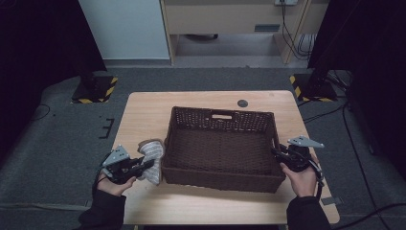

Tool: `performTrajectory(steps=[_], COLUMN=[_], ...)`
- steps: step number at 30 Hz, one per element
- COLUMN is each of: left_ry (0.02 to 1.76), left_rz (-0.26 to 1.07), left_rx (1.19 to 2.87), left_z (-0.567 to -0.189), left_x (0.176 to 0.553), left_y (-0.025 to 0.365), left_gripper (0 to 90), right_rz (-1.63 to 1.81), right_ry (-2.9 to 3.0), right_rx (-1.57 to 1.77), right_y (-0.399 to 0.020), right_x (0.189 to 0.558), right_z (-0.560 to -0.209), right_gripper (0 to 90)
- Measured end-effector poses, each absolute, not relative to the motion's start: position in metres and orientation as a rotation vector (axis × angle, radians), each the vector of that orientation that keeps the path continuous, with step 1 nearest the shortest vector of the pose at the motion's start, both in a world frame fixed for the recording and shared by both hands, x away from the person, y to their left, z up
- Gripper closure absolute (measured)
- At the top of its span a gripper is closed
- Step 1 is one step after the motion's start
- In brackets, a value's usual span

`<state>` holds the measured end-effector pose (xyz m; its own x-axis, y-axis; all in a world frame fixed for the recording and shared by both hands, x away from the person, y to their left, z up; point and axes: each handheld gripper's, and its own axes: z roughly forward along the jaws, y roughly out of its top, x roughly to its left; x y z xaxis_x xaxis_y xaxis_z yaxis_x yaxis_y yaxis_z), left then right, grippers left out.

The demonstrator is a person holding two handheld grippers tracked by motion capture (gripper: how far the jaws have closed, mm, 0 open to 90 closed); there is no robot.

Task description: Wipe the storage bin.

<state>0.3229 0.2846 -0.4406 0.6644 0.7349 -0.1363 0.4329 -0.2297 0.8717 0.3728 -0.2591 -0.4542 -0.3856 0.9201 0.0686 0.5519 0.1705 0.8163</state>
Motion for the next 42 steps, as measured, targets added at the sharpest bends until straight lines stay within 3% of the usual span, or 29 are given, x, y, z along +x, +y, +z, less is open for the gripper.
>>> performTrajectory(steps=[16,23,28,39,42], left_ry=[0.978,0.954,0.914,0.987,1.0], left_rz=[0.357,0.373,0.355,0.353,0.348], left_rx=[2.07,1.868,1.849,2.095,2.081], left_z=[-0.477,-0.441,-0.433,-0.477,-0.475], left_x=[0.327,0.316,0.306,0.312,0.311], left_y=[0.261,0.281,0.28,0.254,0.258], left_gripper=[72.0,72.2,72.1,71.9,71.9], right_rz=[1.117,1.124,1.124,1.127,1.125], right_ry=[2.003,2.001,1.999,1.998,1.998], right_rx=[1.389,1.394,1.393,1.391,1.39], right_y=[-0.26,-0.261,-0.261,-0.261,-0.261], right_x=[0.373,0.373,0.373,0.373,0.373], right_z=[-0.455,-0.455,-0.456,-0.456,-0.456], right_gripper=[64.6,64.4,64.3,64.1,64.1])
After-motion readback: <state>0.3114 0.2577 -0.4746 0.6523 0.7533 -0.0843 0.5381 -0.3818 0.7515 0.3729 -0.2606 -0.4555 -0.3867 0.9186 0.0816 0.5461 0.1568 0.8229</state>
